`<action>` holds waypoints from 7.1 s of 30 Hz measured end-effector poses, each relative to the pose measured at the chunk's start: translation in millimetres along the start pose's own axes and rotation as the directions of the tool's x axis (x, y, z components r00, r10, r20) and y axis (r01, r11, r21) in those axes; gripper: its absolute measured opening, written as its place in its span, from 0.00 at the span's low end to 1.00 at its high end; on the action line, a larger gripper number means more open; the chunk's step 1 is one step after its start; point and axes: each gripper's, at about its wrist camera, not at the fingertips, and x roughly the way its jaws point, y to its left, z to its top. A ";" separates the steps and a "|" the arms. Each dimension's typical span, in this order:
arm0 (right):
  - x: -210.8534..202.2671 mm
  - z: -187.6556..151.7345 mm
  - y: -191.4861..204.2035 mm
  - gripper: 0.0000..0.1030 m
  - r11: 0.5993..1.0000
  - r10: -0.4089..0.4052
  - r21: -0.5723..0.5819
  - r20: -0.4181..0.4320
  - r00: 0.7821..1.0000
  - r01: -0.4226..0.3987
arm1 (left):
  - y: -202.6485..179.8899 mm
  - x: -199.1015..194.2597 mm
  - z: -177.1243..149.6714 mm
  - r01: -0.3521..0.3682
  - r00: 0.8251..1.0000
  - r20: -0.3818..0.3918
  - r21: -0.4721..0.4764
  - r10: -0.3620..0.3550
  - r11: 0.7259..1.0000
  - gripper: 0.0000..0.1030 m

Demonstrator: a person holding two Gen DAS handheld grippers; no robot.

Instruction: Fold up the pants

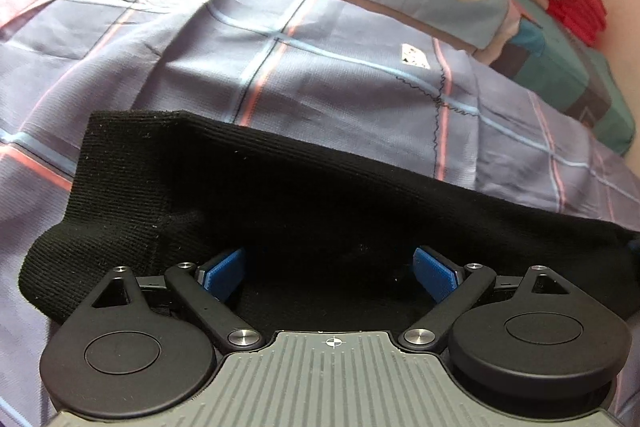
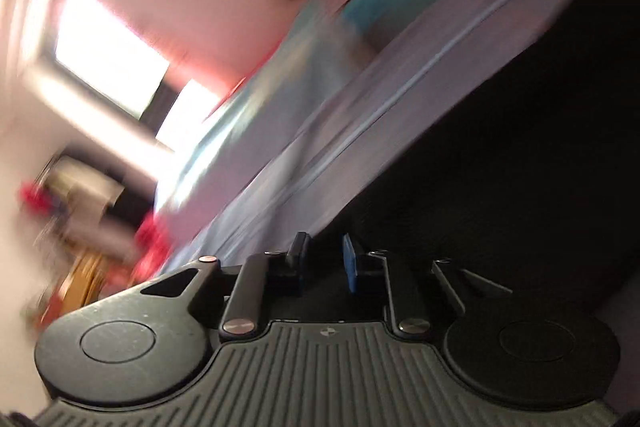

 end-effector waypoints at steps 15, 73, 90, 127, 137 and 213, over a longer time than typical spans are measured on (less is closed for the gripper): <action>-62.2 60.0 -31.7 0.36 0.929 -0.315 -0.159 0.140 0.939 0.335 | -42.9 23.3 -8.7 -0.236 0.972 0.022 0.100 0.235 0.967 1.00; 89.4 -212.1 188.5 0.54 0.787 0.264 -0.230 -0.713 0.650 -0.572 | -26.8 15.6 -4.7 0.059 0.997 -0.053 0.233 -0.048 0.971 1.00; 40.5 -132.0 141.7 0.81 0.895 0.252 -0.226 -0.455 0.854 -0.384 | -37.5 17.8 -17.6 -0.020 1.000 0.008 0.287 0.018 0.958 1.00; -34.9 38.8 -35.1 0.69 0.950 -0.142 0.291 0.089 0.986 0.111 | -58.5 28.3 -18.4 -0.201 0.980 0.052 0.190 0.194 0.961 1.00; -27.5 -2.5 67.8 0.19 0.842 -0.342 -0.325 0.296 0.892 0.431 | -59.8 3.4 -15.8 -0.192 0.981 0.047 0.156 0.187 0.969 1.00; -6.6 -208.6 195.8 0.53 0.216 -0.241 -0.976 -0.046 0.969 0.008 | -89.4 -21.2 -37.8 -0.041 0.996 0.084 0.194 0.025 0.980 1.00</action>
